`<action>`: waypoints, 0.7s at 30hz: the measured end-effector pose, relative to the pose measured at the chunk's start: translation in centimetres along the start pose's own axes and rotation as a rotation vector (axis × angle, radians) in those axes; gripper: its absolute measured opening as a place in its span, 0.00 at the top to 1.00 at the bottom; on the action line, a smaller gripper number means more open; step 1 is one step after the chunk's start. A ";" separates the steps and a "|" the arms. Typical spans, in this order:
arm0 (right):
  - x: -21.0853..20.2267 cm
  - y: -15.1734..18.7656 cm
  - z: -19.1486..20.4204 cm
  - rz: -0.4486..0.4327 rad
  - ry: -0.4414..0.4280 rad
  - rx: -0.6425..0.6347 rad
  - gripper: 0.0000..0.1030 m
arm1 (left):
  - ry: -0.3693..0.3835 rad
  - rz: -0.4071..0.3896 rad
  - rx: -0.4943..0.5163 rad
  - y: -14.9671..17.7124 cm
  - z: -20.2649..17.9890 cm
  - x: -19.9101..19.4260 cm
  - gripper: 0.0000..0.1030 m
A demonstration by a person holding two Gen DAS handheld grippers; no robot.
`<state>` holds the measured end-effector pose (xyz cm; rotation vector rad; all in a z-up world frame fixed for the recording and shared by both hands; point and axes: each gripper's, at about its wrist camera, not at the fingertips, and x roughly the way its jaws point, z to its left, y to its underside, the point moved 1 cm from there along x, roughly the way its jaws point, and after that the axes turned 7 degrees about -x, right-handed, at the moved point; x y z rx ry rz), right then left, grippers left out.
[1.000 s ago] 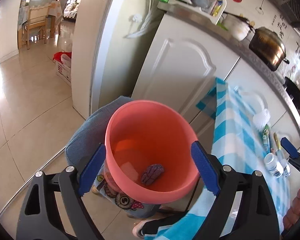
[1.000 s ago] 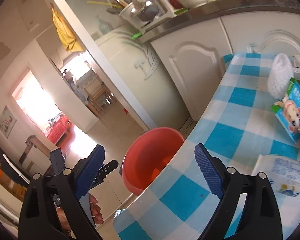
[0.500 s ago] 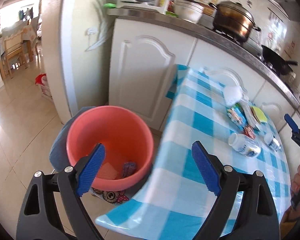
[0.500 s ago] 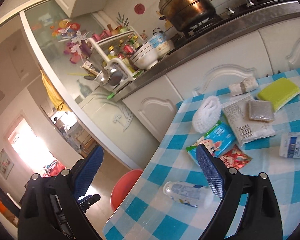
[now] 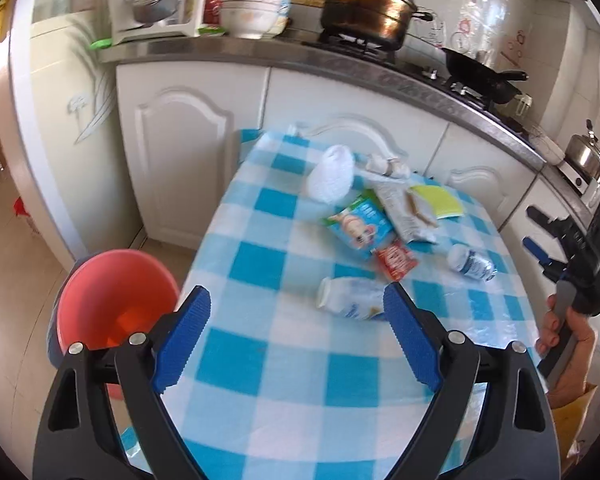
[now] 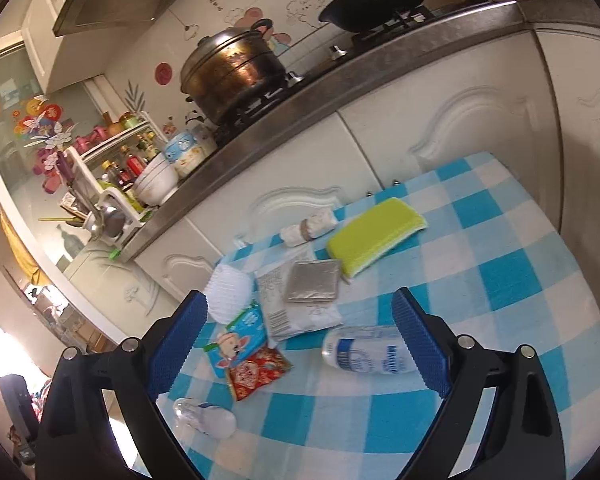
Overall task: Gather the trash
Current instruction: 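Return both tools from the bucket to the table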
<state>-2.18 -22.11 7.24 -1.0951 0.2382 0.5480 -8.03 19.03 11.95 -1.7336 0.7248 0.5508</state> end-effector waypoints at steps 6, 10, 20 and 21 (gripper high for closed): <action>0.8 1.0 -3.8 0.068 0.087 0.017 0.10 | 0.021 0.002 0.041 -0.1 -2.9 1.0 0.14; 1.9 1.7 -3.8 0.116 0.066 0.008 0.10 | 0.032 0.053 0.045 1.2 -4.0 2.5 0.14; 3.7 2.5 -0.9 0.161 0.052 -0.128 0.10 | 0.079 0.164 -0.224 2.9 -3.0 6.3 0.14; 3.6 2.5 -1.0 0.157 0.052 -0.117 0.10 | 0.083 0.169 -0.227 3.0 -3.1 6.5 0.14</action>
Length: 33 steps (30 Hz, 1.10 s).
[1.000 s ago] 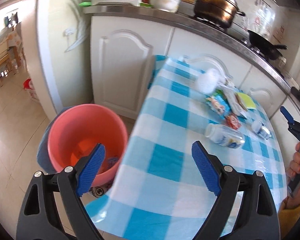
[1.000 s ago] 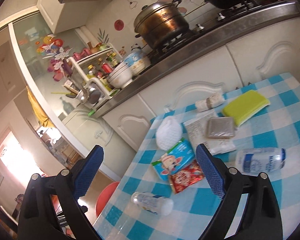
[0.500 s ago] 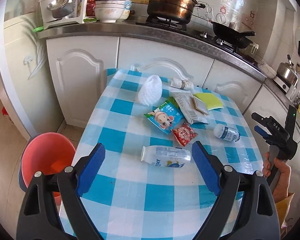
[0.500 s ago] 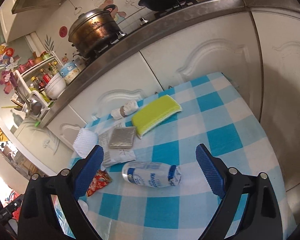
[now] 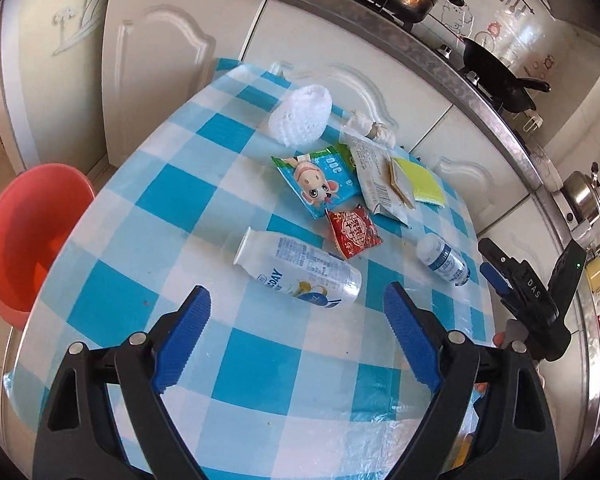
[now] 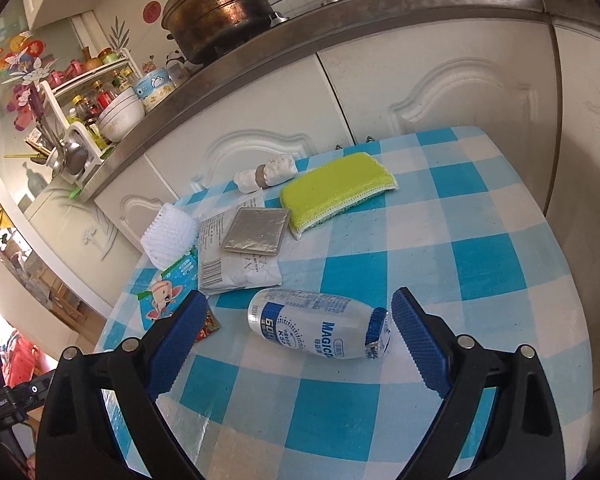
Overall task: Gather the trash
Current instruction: 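Return both tools from the bucket to the table, then grasp the white plastic bottle with the left gripper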
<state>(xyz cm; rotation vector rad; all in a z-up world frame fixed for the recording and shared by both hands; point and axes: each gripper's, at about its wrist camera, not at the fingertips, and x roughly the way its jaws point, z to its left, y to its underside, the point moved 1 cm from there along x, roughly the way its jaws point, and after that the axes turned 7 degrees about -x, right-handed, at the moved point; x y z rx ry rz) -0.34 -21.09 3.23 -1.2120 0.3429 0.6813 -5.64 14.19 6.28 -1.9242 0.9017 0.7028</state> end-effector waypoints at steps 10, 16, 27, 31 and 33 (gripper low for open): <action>-0.9 -0.2 -0.2 -0.043 -0.020 0.008 0.10 | 0.010 0.048 -0.053 -1.0 -2.0 3.9 0.14; -1.2 -0.3 1.6 -0.060 -0.055 -0.044 0.10 | -0.026 0.039 -0.045 -1.0 -2.8 6.0 0.14; 1.4 0.8 8.1 0.021 -0.138 -0.226 0.10 | -0.159 0.008 0.039 -1.9 -2.5 8.1 0.28; 2.7 1.6 9.9 0.061 -0.135 -0.283 0.10 | -0.186 0.007 0.044 -2.2 -1.8 8.5 0.41; 3.4 1.9 10.7 0.078 -0.133 -0.311 0.10 | -0.193 0.006 0.052 -2.4 -1.4 8.4 0.50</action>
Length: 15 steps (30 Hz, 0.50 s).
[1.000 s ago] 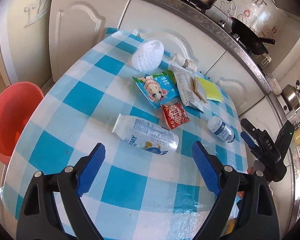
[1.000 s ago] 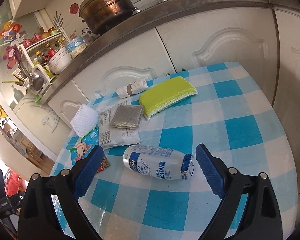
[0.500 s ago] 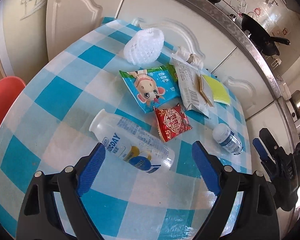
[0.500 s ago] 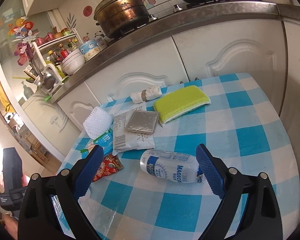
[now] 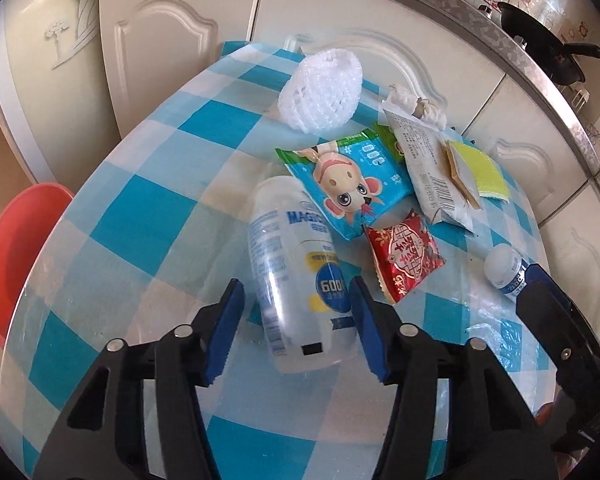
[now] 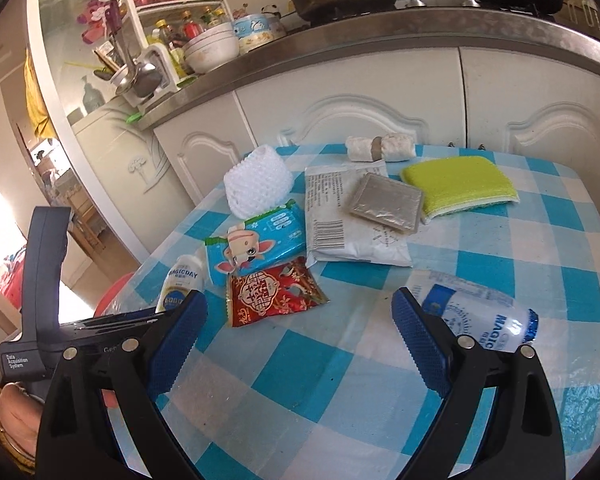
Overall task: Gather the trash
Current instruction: 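Grasp the white plastic bottle with the left gripper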
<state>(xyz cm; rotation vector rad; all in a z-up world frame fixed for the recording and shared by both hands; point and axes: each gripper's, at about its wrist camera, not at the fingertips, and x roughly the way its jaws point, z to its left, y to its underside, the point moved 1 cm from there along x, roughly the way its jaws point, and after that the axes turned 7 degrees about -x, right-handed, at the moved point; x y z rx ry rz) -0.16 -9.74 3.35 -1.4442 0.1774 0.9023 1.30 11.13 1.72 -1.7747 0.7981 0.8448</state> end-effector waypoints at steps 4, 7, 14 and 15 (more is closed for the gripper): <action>1.6 0.2 1.0 0.046 0.015 -0.040 0.10 | 0.011 -0.006 0.009 -0.2 0.8 -0.1 0.57; 2.6 0.2 1.5 0.078 0.020 -0.057 0.10 | 0.014 -0.011 0.024 -0.1 1.2 -0.3 0.57; 4.9 0.1 2.5 0.139 0.035 -0.089 0.10 | 0.015 -0.033 0.049 0.0 2.6 -1.4 0.58; 5.3 0.1 2.6 0.153 0.041 -0.093 0.10 | 0.014 -0.037 0.048 0.0 2.9 -1.6 0.58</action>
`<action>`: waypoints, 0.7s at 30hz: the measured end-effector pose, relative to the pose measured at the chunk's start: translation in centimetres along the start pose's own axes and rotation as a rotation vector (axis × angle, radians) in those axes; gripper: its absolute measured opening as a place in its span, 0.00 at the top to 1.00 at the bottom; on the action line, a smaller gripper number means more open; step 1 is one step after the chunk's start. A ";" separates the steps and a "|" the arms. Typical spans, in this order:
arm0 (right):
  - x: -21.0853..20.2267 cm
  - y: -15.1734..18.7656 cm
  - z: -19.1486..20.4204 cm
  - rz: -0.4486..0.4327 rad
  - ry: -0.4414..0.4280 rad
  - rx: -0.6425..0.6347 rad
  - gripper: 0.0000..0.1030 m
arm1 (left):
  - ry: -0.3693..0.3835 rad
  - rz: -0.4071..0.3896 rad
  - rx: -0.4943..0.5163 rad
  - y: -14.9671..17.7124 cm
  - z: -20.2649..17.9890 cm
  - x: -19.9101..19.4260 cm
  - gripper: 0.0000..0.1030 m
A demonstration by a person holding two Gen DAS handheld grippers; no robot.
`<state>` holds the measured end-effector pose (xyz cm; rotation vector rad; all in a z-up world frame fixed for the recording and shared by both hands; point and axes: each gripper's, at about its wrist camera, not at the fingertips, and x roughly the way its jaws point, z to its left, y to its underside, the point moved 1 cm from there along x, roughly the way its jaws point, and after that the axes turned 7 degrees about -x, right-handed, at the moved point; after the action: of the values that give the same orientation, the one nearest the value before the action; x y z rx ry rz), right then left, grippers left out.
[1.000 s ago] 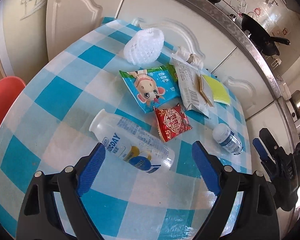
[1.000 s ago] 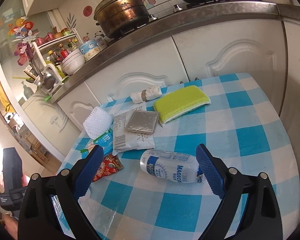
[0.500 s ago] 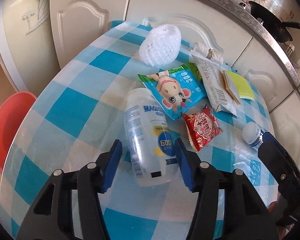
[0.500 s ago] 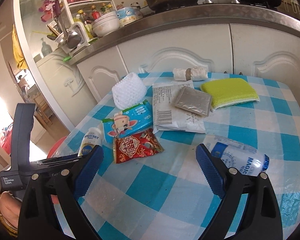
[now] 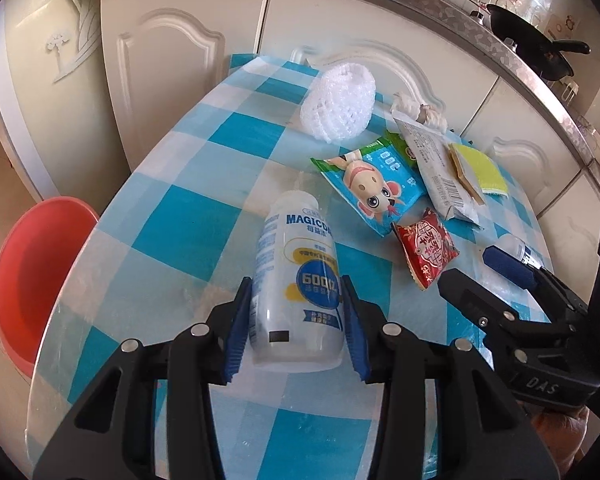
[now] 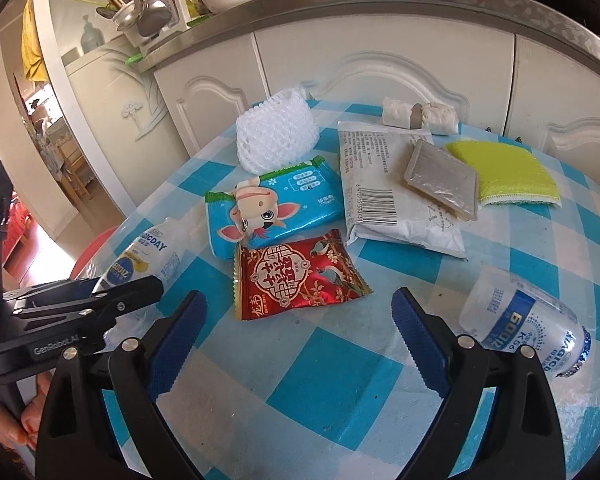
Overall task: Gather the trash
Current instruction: 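Grasp the white plastic bottle with the left gripper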
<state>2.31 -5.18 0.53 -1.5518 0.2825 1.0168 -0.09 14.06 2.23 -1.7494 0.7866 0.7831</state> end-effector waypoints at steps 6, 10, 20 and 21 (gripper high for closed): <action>1.3 -0.2 0.7 0.031 0.039 -0.023 0.10 | -0.002 -0.030 0.024 0.0 1.1 -0.9 0.58; 2.0 -0.3 1.1 0.040 0.056 -0.037 0.10 | 0.017 -0.023 0.019 -0.1 1.6 -0.9 0.58; 2.6 -0.7 0.8 0.054 0.051 -0.013 0.18 | 0.050 -0.017 0.021 -0.1 2.0 -0.7 0.58; 2.5 -0.7 0.7 0.049 0.047 -0.009 0.19 | 0.052 -0.018 0.021 -0.1 2.0 -0.7 0.58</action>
<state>3.93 -3.47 -0.79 -1.5853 0.3505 1.0222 -0.72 16.10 2.27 -1.7616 0.8104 0.7175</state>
